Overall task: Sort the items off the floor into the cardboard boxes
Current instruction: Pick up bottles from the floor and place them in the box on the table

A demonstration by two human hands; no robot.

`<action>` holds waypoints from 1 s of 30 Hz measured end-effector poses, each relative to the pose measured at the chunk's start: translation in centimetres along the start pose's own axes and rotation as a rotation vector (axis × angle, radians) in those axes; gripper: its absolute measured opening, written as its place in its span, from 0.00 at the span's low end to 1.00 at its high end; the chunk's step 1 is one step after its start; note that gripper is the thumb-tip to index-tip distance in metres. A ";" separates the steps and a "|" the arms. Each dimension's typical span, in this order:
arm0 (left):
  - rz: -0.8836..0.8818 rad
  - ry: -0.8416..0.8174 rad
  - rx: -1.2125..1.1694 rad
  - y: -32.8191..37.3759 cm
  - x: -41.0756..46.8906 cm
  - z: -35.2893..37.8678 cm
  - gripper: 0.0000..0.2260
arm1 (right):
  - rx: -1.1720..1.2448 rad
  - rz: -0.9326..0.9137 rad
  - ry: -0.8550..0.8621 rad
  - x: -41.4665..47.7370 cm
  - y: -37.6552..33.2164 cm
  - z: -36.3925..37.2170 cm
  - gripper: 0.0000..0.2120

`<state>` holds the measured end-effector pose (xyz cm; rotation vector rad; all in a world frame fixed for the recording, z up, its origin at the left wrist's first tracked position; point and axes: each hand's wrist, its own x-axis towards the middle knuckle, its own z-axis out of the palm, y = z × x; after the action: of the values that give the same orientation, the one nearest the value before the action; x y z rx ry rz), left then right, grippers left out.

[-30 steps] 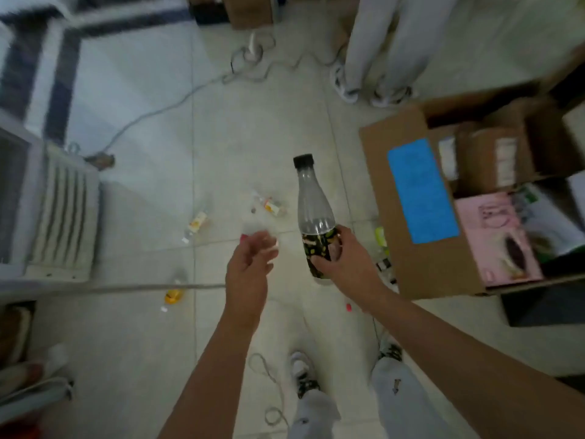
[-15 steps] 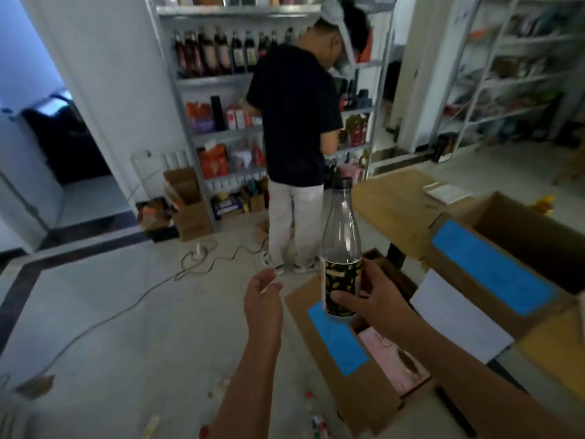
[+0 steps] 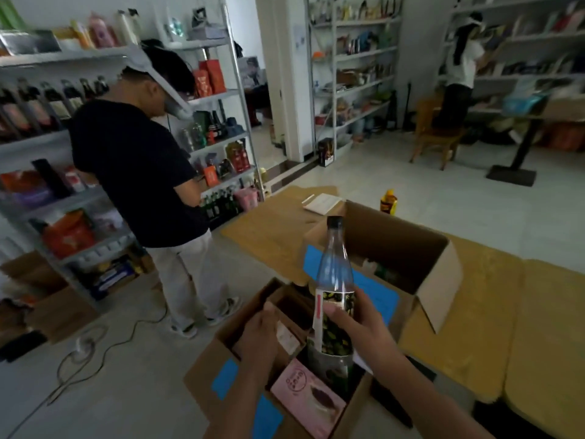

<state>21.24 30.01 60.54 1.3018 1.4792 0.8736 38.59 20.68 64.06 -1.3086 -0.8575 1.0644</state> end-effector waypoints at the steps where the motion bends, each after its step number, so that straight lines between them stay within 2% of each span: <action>1: 0.021 -0.020 0.047 0.3 1.1 2.6 0.22 | -0.039 0.012 0.027 1.6 0.2 -2.5 0.37; 6: -0.105 -0.321 0.138 1.6 5.6 14.7 0.09 | -0.316 0.070 0.197 10.3 1.1 -14.1 0.40; 7: -0.138 -0.377 0.127 1.9 6.3 16.8 0.10 | -0.358 0.073 0.201 12.1 1.2 -16.0 0.41; 10: -0.321 -0.419 0.083 2.9 8.5 22.1 0.32 | -0.421 0.122 0.186 17.5 2.0 -20.2 0.40; 12: -0.417 -0.399 0.053 3.1 9.7 24.6 0.39 | -0.484 0.165 0.167 20.7 3.3 -21.7 0.38; 16: -0.462 -0.356 0.016 2.7 11.9 26.9 0.44 | -0.735 0.163 0.110 26.2 6.4 -22.5 0.35; 23: -0.503 -0.380 -0.039 2.6 12.4 26.5 0.43 | -0.972 0.212 -0.142 32.5 9.4 -18.8 0.30; 26: -0.452 -0.414 -0.032 3.1 11.9 25.9 0.41 | -0.988 0.197 -0.254 33.8 10.1 -17.6 0.26; 30: -0.437 -0.449 -0.019 3.7 11.4 25.3 0.42 | -0.978 0.180 -0.306 34.2 10.7 -17.0 0.23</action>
<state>46.65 40.07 54.27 1.0171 1.3131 0.2845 64.01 47.15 48.99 -2.0795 -1.6335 1.0223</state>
